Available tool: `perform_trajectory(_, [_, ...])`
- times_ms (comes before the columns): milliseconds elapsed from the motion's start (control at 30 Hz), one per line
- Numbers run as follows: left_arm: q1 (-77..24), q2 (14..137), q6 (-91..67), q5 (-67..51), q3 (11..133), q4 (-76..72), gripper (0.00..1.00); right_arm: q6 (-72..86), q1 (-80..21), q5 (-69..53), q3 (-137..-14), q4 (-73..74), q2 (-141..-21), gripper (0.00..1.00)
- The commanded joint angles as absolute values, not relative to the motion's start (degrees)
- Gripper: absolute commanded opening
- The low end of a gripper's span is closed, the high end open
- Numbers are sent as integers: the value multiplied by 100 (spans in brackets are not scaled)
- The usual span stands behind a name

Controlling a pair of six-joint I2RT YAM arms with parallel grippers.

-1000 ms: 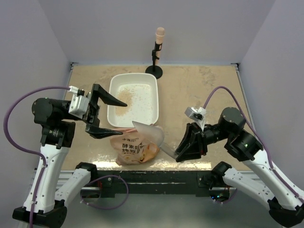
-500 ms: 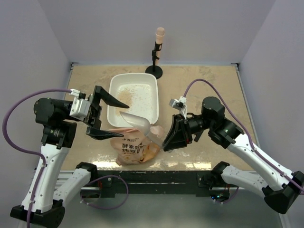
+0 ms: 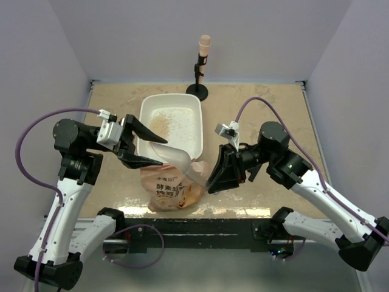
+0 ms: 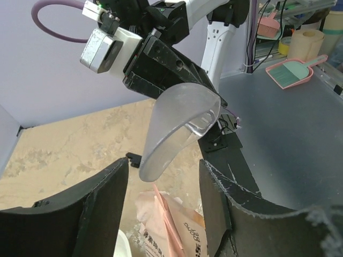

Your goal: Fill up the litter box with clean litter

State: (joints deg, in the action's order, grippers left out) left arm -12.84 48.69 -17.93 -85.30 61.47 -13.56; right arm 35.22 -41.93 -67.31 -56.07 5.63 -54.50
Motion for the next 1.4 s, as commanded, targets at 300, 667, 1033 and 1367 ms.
perform_trajectory(300, [-1336,4852,-1565,-9026,6390,-1459,55,3507,-4447,-6750,-5739,290,-5616,0])
perform_trajectory(667, [-1345,4843,-1520,-9009,6565,-1477,43,3603,-4579,-6645,-5660,158,-5704,0])
perform_trajectory(1033, [-1362,4782,-1477,-9089,6390,-1415,0,3718,-4614,-6592,-5704,70,-5774,24])
perform_trajectory(1367, [-1362,4570,-343,-6892,6477,869,0,1698,-4588,-3671,-7391,2513,-5994,68])
